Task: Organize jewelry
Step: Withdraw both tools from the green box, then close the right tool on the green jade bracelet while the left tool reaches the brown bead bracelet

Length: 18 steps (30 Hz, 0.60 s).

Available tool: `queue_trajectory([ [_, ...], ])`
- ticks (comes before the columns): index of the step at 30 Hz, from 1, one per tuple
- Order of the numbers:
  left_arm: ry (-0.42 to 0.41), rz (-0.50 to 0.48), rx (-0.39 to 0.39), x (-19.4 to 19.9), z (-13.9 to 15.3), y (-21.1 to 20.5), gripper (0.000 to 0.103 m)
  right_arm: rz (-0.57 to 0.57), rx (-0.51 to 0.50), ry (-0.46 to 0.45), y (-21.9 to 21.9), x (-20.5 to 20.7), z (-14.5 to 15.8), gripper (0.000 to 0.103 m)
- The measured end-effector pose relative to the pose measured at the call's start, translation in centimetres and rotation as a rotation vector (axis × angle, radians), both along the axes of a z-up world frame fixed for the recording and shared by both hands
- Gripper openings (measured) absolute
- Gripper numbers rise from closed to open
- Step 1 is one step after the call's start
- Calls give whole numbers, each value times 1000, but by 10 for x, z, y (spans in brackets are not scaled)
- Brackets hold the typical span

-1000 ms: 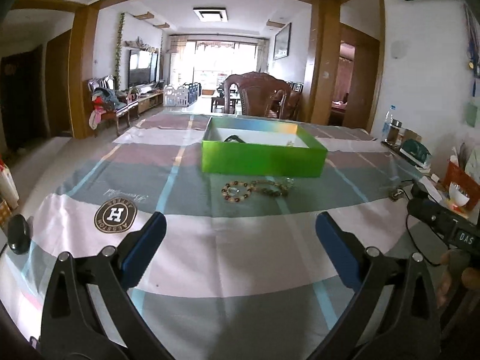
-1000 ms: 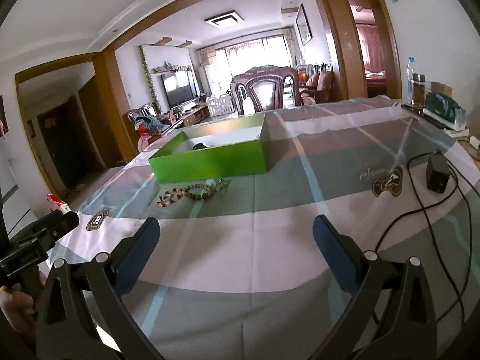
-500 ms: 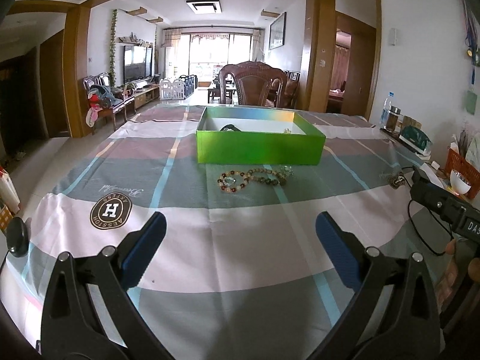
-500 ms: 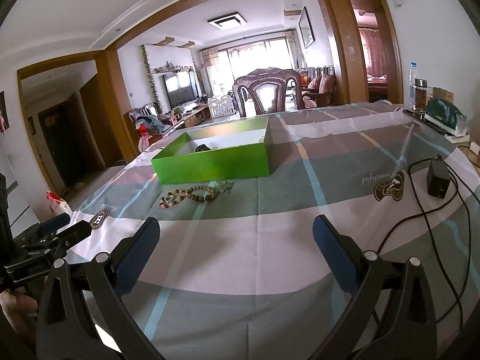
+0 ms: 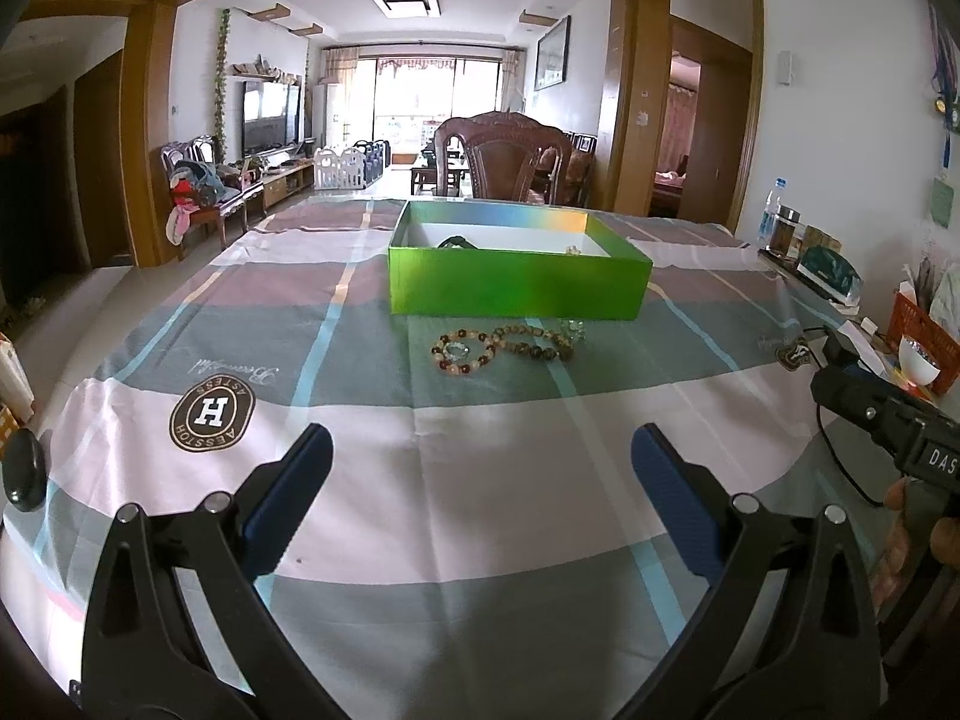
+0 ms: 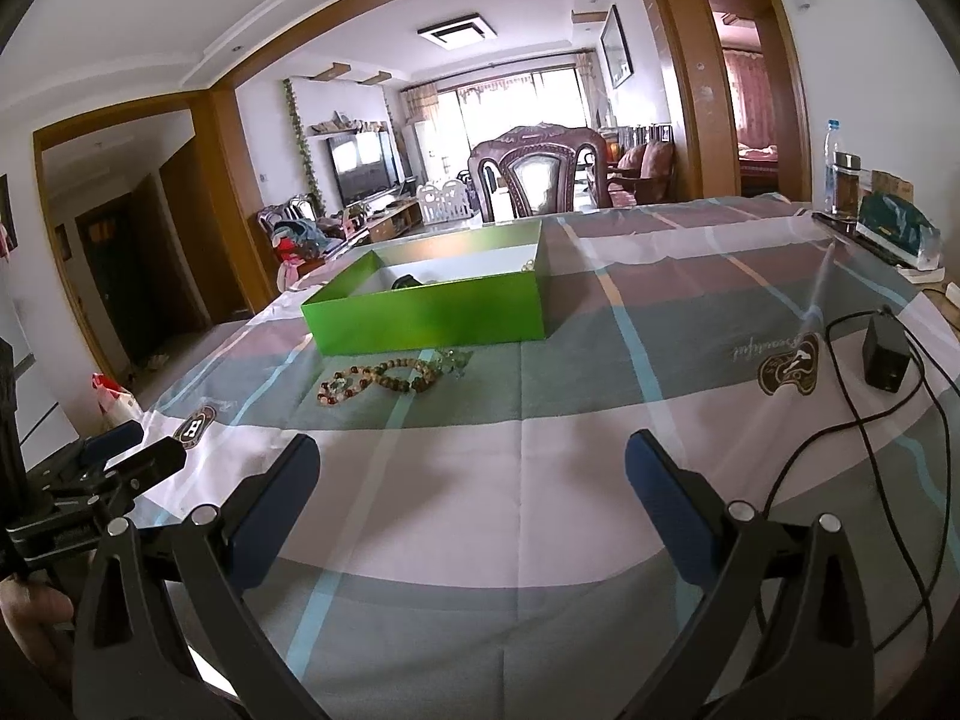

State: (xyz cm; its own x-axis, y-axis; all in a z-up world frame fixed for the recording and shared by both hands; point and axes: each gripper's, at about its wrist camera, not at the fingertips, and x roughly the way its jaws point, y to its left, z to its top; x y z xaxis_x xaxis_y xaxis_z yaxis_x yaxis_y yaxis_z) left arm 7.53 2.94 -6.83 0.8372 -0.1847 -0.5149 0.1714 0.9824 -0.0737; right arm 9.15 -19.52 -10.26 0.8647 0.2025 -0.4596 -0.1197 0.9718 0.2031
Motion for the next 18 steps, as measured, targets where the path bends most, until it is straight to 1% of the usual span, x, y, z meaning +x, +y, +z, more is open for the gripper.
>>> queue_trajectory([
  [9,13,7,-3,7,-5,3,99,18,-19,13,6,10,-1,100],
  [12,19,10,-1,10,-8,4,99,29,-49,28,11,25,3,99],
  [15,28,16,-8,15,-11,7,99,61,-119,59,25,54,10,99],
  [17,34,20,-10,19,-12,10,99,70,-182,71,37,81,12,99],
  [18,36,21,-12,20,-13,10,99,86,-200,86,44,101,11,97],
])
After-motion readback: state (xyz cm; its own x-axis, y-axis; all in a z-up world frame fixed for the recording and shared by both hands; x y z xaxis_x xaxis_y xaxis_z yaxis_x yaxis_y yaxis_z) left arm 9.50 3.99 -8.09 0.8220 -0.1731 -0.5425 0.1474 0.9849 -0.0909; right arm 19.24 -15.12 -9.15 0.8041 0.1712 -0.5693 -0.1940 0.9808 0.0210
